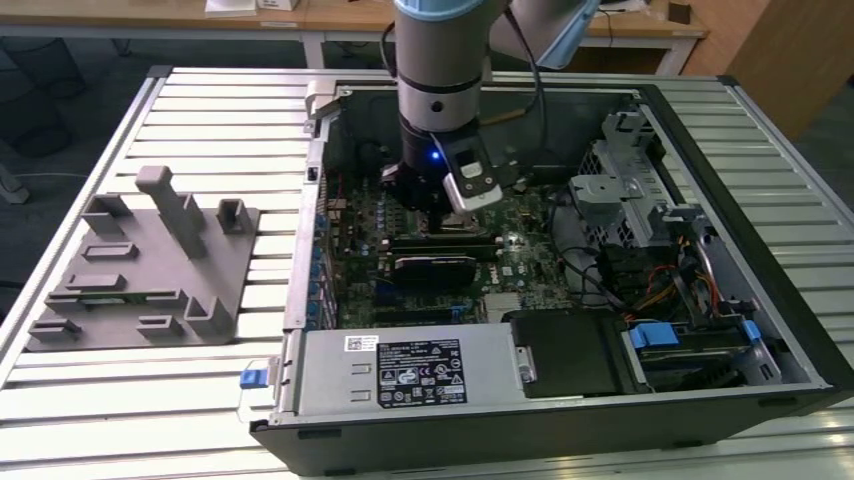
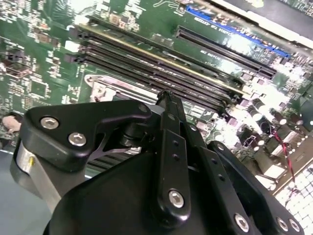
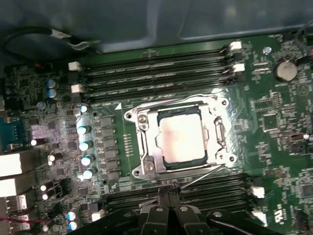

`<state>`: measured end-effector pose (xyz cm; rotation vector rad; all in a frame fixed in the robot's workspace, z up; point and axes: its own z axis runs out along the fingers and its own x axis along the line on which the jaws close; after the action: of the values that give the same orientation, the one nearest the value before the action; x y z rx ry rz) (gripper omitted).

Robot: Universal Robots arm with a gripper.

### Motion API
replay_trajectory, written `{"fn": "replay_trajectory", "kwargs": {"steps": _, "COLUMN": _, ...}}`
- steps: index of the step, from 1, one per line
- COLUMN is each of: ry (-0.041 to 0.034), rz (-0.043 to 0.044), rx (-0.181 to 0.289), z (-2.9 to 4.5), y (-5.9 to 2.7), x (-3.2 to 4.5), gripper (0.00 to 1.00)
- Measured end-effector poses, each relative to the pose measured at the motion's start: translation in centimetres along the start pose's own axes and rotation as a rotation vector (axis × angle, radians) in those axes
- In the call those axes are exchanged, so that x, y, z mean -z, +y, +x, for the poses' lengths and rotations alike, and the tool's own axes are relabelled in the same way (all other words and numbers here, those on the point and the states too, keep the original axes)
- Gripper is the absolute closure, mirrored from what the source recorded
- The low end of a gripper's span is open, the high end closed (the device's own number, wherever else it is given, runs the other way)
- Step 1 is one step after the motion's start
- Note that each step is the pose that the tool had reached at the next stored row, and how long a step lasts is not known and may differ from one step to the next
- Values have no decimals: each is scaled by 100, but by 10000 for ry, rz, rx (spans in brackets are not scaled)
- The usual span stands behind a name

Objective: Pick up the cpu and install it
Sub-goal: 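Install the second cpu locking lever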

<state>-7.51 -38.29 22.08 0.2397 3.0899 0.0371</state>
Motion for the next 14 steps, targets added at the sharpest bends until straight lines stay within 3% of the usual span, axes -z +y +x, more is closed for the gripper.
{"fn": "replay_trajectory", "kwargs": {"steps": 10, "ry": 81, "rz": -523, "rx": -10, "z": 66, "y": -96, "x": -81, "gripper": 89}}
{"fn": "replay_trajectory", "kwargs": {"steps": 14, "ry": 126, "rz": -815, "rx": -20, "z": 95, "y": -119, "x": -107, "gripper": 89}}
